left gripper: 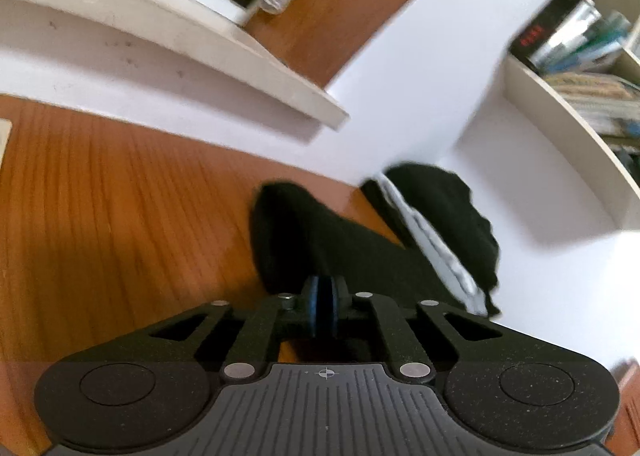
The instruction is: Fold clothes
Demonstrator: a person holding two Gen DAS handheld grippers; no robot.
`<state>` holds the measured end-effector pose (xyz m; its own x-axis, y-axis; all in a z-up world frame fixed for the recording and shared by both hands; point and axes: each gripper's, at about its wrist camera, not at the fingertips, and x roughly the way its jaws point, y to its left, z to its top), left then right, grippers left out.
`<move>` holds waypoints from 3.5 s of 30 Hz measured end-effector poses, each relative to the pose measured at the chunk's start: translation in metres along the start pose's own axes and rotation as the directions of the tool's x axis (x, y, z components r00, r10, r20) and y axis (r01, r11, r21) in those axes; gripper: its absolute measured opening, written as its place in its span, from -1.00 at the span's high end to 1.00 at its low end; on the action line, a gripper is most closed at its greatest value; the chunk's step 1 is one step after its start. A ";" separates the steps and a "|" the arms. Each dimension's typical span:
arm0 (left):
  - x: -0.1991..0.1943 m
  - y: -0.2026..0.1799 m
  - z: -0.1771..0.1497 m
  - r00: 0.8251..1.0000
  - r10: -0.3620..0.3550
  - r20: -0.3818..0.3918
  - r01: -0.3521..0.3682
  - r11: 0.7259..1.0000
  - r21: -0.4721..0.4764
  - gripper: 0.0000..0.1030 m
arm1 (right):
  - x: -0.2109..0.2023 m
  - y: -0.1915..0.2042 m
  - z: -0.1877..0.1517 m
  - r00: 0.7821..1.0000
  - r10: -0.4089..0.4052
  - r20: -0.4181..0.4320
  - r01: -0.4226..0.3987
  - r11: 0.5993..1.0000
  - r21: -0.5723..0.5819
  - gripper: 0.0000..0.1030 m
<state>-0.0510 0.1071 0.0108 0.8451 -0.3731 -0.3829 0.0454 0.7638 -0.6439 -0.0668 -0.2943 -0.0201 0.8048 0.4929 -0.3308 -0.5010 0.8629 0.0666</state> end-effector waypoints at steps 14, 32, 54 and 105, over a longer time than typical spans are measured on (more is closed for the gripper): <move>0.050 0.029 0.040 1.000 0.002 -0.016 -0.003 0.997 -0.071 0.54 | 0.061 -0.077 0.094 0.994 0.042 -0.105 -0.036 0.998 0.058 0.06; 0.063 0.032 0.040 0.999 -0.033 -0.037 0.031 0.998 -0.059 0.94 | 0.122 -0.138 0.083 0.991 0.128 -0.041 -0.103 0.919 0.380 0.84; 0.101 0.034 0.061 1.000 -0.003 0.012 0.004 0.996 -0.089 0.94 | 0.131 -0.149 0.089 0.990 0.118 -0.073 -0.086 0.933 0.350 0.94; 0.072 -0.038 0.039 0.986 -0.093 -0.137 0.131 0.943 0.306 0.60 | 0.072 -0.100 0.061 0.941 0.330 -0.074 -0.309 0.928 0.209 0.48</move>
<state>0.0292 0.0716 0.0334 0.7562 -0.5108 -0.4088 0.3164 0.8324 -0.4549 0.0600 -0.3381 0.0069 0.5682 0.7404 -0.3591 -0.6469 0.6716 0.3612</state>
